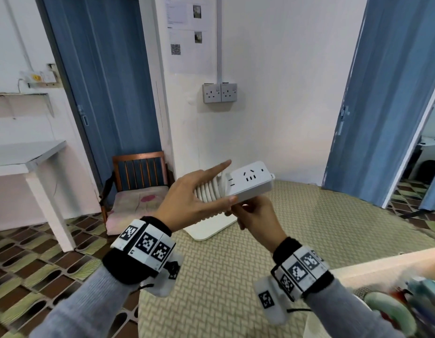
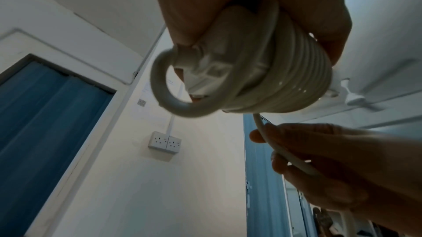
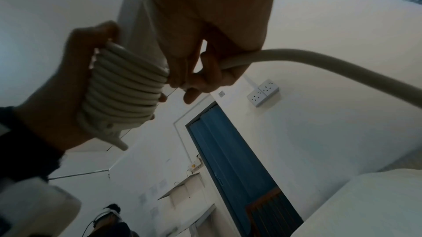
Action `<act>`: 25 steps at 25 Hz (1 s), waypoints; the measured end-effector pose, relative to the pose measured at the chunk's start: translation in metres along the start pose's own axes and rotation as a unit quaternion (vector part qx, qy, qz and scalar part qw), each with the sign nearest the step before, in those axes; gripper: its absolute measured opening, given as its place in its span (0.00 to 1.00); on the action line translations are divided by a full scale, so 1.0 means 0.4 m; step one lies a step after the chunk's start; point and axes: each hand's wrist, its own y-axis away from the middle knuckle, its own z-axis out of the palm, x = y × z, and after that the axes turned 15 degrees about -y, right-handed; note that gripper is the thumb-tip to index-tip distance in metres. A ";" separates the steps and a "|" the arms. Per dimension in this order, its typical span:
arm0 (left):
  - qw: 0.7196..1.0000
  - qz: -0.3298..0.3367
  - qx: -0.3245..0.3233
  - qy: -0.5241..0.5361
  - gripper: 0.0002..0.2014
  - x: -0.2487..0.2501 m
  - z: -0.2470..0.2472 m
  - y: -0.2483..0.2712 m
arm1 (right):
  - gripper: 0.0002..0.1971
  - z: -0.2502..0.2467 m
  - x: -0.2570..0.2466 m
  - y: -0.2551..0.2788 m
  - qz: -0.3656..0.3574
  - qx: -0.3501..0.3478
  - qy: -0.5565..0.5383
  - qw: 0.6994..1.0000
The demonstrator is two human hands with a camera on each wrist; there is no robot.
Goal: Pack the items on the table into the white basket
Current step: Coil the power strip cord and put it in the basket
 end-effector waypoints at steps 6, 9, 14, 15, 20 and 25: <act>0.985 -0.108 0.130 -0.017 0.35 -0.027 -0.027 -0.007 | 0.08 -0.025 0.009 0.063 -0.007 -0.036 -0.027 0.999; 0.980 -0.145 0.136 -0.005 0.37 -0.047 -0.035 -0.014 | 0.06 -0.030 -0.006 0.081 0.037 -0.020 -0.082 0.996; 0.984 -0.062 0.062 -0.157 0.45 -0.037 -0.013 -0.013 | 0.04 -0.032 -0.086 0.025 -0.214 -0.020 0.171 0.962; 0.979 -0.037 0.052 -0.191 0.45 -0.026 0.001 -0.009 | 0.05 -0.028 -0.103 0.007 -0.247 -0.018 0.203 0.947; 0.974 0.026 0.107 -0.198 0.34 0.012 0.033 -0.001 | 0.15 -0.044 -0.127 -0.057 -0.233 0.021 0.361 0.903; 0.965 0.055 0.065 -0.247 0.38 0.010 0.027 0.000 | 0.17 -0.063 -0.106 -0.047 -0.124 -0.030 0.159 0.979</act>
